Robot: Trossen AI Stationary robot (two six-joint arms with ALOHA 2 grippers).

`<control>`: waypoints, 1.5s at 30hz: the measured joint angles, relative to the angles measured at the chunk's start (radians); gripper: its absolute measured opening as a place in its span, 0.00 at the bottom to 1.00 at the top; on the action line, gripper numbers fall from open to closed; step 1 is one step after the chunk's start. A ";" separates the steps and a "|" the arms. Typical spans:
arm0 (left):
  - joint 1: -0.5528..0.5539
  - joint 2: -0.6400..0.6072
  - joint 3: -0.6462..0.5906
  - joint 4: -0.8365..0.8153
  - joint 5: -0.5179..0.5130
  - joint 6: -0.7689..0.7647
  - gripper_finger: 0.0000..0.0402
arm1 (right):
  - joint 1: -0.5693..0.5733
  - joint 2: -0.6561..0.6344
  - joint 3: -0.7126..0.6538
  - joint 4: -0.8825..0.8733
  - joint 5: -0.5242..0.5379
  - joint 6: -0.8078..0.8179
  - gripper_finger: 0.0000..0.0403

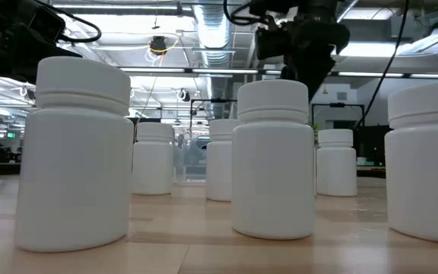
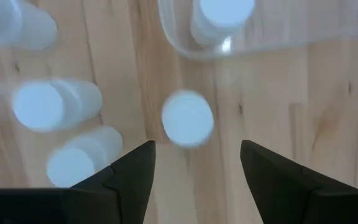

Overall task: Pick and place pill bottles into a basket
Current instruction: Put the pill bottles into the container

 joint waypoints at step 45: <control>0.000 0.000 0.000 -0.004 0.000 -0.011 0.53 | -0.012 0.030 -0.144 0.222 0.003 -0.035 0.57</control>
